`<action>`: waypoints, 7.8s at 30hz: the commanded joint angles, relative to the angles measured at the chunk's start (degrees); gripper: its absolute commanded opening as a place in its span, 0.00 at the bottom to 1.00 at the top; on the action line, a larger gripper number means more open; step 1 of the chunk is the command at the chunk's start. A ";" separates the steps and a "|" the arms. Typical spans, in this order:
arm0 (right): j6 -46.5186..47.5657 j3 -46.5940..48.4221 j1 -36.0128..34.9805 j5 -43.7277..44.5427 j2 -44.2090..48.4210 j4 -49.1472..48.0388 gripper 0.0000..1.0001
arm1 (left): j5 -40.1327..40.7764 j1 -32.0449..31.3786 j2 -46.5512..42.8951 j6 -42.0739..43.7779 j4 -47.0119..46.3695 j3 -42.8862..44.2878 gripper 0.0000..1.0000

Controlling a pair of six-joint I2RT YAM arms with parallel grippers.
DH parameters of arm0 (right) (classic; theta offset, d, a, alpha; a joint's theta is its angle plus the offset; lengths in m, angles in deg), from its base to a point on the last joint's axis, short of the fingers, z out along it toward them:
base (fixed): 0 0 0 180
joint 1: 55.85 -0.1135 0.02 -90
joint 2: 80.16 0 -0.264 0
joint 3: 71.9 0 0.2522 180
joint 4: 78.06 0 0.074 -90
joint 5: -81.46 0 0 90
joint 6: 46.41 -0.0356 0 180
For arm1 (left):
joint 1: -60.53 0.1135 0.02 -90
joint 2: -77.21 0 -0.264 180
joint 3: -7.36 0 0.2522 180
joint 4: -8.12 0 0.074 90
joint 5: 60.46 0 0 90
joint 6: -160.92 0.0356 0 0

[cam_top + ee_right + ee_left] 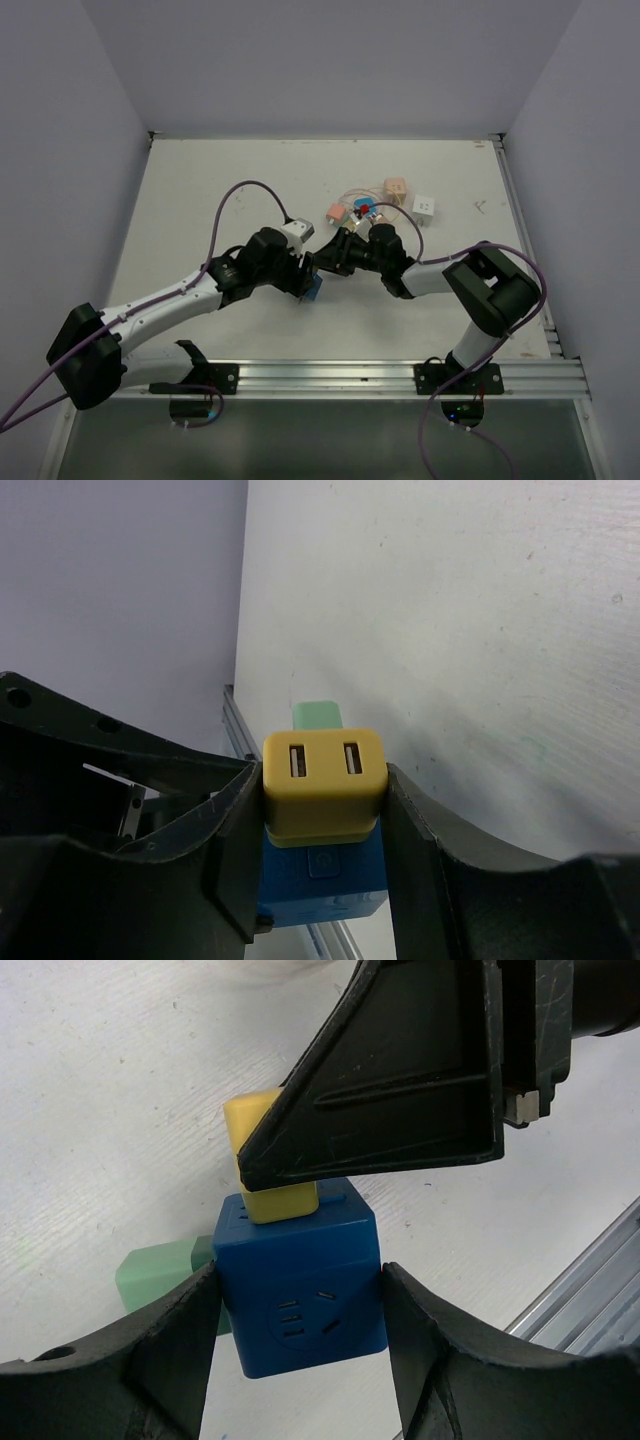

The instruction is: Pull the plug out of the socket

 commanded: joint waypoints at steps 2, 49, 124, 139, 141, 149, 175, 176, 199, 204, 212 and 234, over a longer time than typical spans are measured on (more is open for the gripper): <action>1.13 -0.29 -0.34 -0.33 2.59 -0.37 0.00 | 3.03 -1.21 0.85 -1.55 -6.28 0.74 0.54; 2.62 -0.11 -1.04 2.31 3.65 3.33 0.00 | 7.42 -6.40 8.06 -3.92 -5.58 1.44 0.18; 33.91 40.14 21.37 19.89 -5.33 59.31 0.81 | 14.72 -6.49 16.41 -9.19 8.40 11.46 0.00; 33.74 20.91 21.37 17.96 22.00 54.83 0.86 | 17.26 -6.40 22.12 -11.04 7.70 16.20 0.29; 33.82 17.65 21.19 16.64 25.96 54.65 0.86 | 17.87 -6.40 23.88 -11.39 7.70 17.26 0.30; 34.79 8.07 20.32 13.30 36.77 54.83 0.89 | 18.32 -6.49 27.22 -13.23 7.26 19.89 0.64; 51.12 14.10 -4.02 16.03 27.22 57.73 0.95 | 20.95 16.53 0.27 -4.11 15.17 16.66 1.00; 54.62 15.08 -5.16 14.54 24.68 58.69 0.95 | 21.04 18.63 -1.15 -3.75 14.30 13.78 1.00; 81.28 39.17 -14.22 16.11 -2.42 79.70 0.94 | 29.66 23.48 -9.60 -0.84 10.51 -0.23 1.00; 81.20 39.09 -15.10 17.16 -4.17 79.00 0.92 | 29.04 24.01 -9.69 -0.84 10.24 -0.40 1.00; 80.32 38.74 -15.81 18.48 -6.11 75.93 0.83 | 27.81 24.45 -9.08 -0.76 9.98 -0.58 1.00; 64.95 13.54 -15.81 21.81 16.03 54.32 0.00 | 0.49 24.71 -12.67 -15.15 2.96 -4.08 0.99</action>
